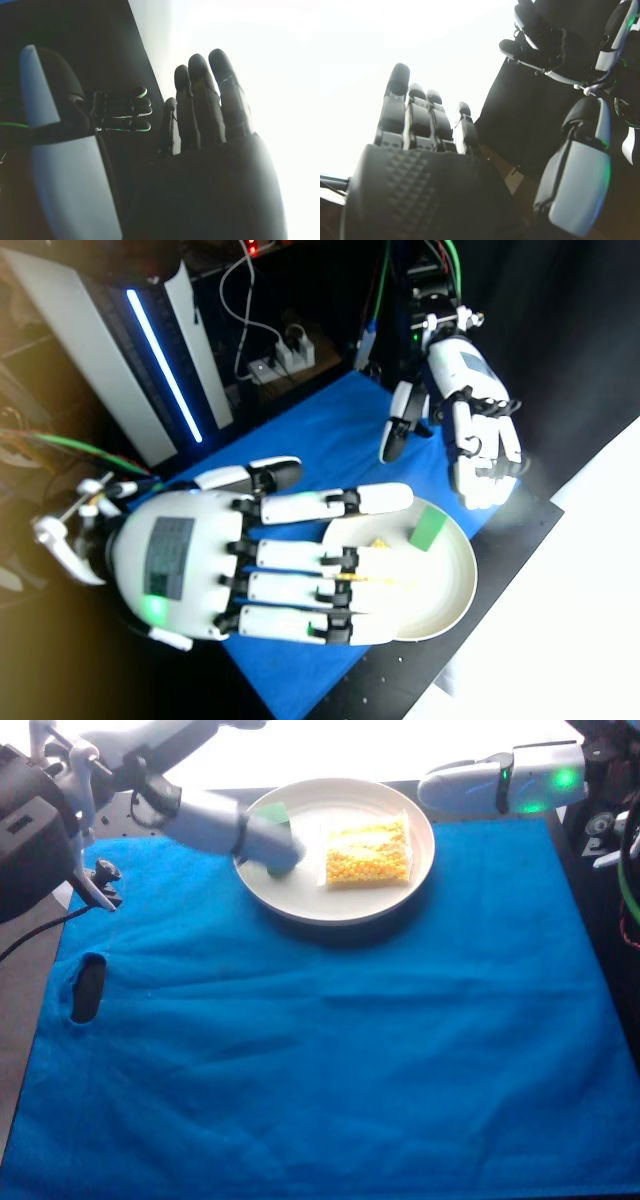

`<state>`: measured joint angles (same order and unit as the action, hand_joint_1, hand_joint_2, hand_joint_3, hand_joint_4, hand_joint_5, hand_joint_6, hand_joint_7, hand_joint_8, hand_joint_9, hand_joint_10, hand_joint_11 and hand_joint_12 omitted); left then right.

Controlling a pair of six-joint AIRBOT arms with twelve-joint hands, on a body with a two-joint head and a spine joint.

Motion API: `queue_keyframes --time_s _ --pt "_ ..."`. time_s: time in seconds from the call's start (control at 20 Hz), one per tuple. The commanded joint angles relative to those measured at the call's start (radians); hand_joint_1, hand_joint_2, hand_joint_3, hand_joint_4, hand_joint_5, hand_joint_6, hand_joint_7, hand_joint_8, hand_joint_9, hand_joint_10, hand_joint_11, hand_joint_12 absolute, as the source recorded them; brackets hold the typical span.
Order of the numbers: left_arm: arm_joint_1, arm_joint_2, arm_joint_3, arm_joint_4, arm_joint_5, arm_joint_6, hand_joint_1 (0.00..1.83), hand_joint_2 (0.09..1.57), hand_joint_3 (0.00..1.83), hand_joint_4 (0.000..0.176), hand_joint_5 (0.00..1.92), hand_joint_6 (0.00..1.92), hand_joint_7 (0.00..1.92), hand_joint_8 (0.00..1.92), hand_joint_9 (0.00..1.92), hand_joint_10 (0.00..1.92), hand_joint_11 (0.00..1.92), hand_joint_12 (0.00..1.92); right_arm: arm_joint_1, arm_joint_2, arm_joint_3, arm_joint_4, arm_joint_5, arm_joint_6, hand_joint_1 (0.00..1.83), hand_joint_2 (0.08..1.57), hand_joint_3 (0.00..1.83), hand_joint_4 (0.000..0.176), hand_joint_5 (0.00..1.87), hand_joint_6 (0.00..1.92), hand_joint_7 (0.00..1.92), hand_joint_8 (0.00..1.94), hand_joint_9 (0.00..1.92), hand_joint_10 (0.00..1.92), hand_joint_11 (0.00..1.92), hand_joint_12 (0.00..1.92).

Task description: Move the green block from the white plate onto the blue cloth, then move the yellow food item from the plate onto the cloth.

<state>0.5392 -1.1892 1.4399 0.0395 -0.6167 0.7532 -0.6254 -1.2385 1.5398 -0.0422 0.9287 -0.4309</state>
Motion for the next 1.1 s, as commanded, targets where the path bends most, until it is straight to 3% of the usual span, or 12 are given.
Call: queue_keyframes --time_s 0.0,0.05,0.25,0.35,0.45,0.5,0.6,0.65,0.8,0.9,0.95,1.05 --pt "-0.021 -0.006 0.01 -0.003 -0.103 -0.006 0.48 0.77 0.0 0.072 0.24 0.01 0.38 0.01 0.42 0.03 0.0 0.97 0.017 -0.001 0.005 0.03 0.119 0.005 0.5 0.76 0.0 0.092 0.18 0.0 0.25 0.0 0.25 0.02 0.0 0.83" --pt "-0.026 -0.01 0.016 0.001 -0.093 -0.006 0.49 0.8 0.0 0.058 0.26 0.0 0.41 0.0 0.47 0.02 0.03 0.98 0.017 -0.001 0.005 0.029 0.119 0.005 0.51 0.77 0.0 0.088 0.18 0.0 0.24 0.0 0.24 0.01 0.0 0.83" --pt "-0.053 -0.021 0.044 0.03 -0.021 -0.006 0.59 0.82 0.0 0.05 0.39 0.01 0.5 0.01 0.55 0.02 0.09 1.04 0.017 -0.001 0.004 0.028 0.119 0.005 0.49 0.78 0.0 0.089 0.19 0.0 0.26 0.0 0.26 0.01 0.0 0.81" --pt "-0.081 -0.029 0.06 0.074 0.038 -0.008 0.59 0.81 0.0 0.039 0.41 0.0 0.51 0.0 0.55 0.0 0.09 1.11 0.017 -0.001 0.001 0.028 0.119 0.005 0.47 0.79 0.0 0.075 0.2 0.0 0.25 0.0 0.28 0.01 0.0 0.87" --pt "-0.096 -0.036 0.074 0.117 0.066 -0.036 0.57 0.82 0.0 0.032 0.4 0.0 0.52 0.01 0.53 0.0 0.13 1.13 0.017 -0.001 0.0 0.028 0.119 0.005 0.49 0.79 0.0 0.079 0.18 0.0 0.22 0.0 0.22 0.0 0.0 0.73" --pt "-0.101 -0.047 0.1 0.169 0.074 -0.111 0.6 0.83 0.0 0.013 0.43 0.0 0.62 0.01 0.69 0.03 0.22 1.12 0.017 -0.001 -0.001 0.028 0.119 0.005 0.51 0.79 0.0 0.074 0.17 0.0 0.22 0.0 0.19 0.01 0.0 0.61" --pt "-0.101 -0.074 0.163 0.251 0.08 -0.273 0.66 0.87 0.0 0.0 0.46 0.0 0.67 0.0 0.74 0.01 0.34 1.0 0.017 -0.001 -0.003 0.026 0.119 0.005 0.51 0.79 0.0 0.069 0.16 0.0 0.25 0.0 0.22 0.01 0.0 0.65" --pt "-0.101 -0.087 0.193 0.284 0.092 -0.337 0.66 0.9 0.0 0.0 0.44 0.0 0.64 0.0 0.73 0.01 0.39 0.92 0.017 -0.001 -0.004 0.025 0.119 0.005 0.48 0.83 0.0 0.04 0.14 0.0 0.26 0.0 0.27 0.01 0.05 0.74" --pt "-0.101 -0.095 0.206 0.301 0.13 -0.339 0.72 0.87 0.0 0.0 0.39 0.0 0.6 0.0 0.73 0.0 0.45 0.88 0.017 -0.001 -0.007 0.023 0.119 0.005 0.45 0.82 0.0 0.021 0.12 0.0 0.28 0.0 0.3 0.0 0.05 0.82" --pt "-0.111 -0.11 0.216 0.335 0.167 -0.339 0.79 0.84 0.0 0.0 0.4 0.01 0.61 0.0 0.77 0.02 0.49 0.91 0.017 -0.001 -0.01 0.022 0.119 0.005 0.45 0.82 0.0 0.015 0.13 0.0 0.29 0.0 0.29 0.0 0.0 0.93" --pt "-0.117 -0.118 0.221 0.354 0.186 -0.339 0.8 0.85 0.0 0.0 0.39 0.0 0.59 0.0 0.75 0.01 0.47 0.9 0.017 -0.001 -0.01 0.022 0.119 0.005 0.47 0.82 0.0 0.022 0.13 0.0 0.28 0.0 0.29 0.0 0.0 0.94" --pt "-0.127 -0.137 0.235 0.391 0.22 -0.339 0.76 0.87 0.0 0.0 0.41 0.0 0.53 0.0 0.67 0.0 0.52 0.73 0.017 -0.001 -0.012 0.021 0.119 0.005 0.48 0.83 0.0 0.024 0.13 0.0 0.25 0.0 0.28 0.0 0.0 0.94"
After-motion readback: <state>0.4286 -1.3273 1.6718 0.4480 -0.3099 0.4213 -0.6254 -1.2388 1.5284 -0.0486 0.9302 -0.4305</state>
